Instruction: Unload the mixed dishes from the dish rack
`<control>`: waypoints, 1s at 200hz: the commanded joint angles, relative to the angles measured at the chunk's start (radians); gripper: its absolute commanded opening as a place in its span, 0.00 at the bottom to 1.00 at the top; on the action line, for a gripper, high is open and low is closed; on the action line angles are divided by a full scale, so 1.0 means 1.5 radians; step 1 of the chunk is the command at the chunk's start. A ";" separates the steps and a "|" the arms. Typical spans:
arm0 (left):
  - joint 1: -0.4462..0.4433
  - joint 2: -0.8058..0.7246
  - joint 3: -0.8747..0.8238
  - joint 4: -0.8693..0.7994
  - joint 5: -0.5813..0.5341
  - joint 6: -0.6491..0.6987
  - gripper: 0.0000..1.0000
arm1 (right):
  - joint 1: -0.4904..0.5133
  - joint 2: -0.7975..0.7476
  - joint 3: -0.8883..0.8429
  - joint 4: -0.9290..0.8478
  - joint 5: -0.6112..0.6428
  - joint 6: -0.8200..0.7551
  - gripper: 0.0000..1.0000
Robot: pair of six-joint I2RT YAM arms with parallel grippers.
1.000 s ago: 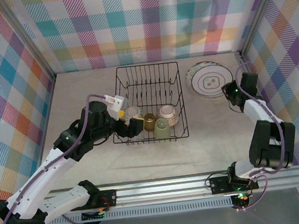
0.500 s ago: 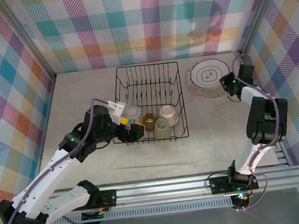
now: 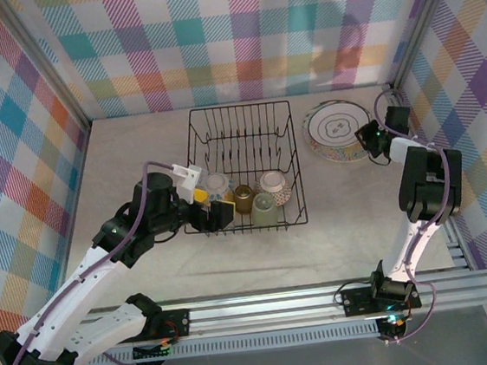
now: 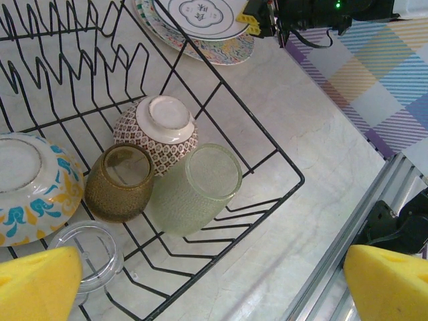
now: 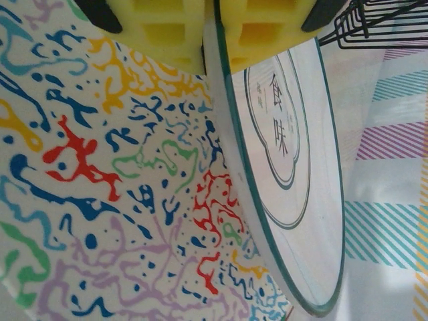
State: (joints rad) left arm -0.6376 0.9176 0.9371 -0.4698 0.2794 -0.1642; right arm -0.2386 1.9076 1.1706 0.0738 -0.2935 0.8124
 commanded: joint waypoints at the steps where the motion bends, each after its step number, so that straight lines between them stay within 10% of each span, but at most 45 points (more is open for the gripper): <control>1: 0.009 -0.017 -0.011 0.010 0.009 0.008 1.00 | -0.010 0.018 0.035 0.014 -0.030 -0.016 0.00; 91: 0.010 -0.023 -0.015 0.012 0.007 0.005 1.00 | -0.016 0.054 0.074 -0.024 -0.039 -0.022 0.08; 200: 0.010 -0.023 -0.018 0.007 -0.019 0.008 1.00 | -0.017 0.047 0.143 -0.188 0.000 -0.027 0.72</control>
State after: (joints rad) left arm -0.6357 0.8944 0.9203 -0.4686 0.2714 -0.1642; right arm -0.2562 1.9839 1.3300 -0.1024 -0.3172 0.7902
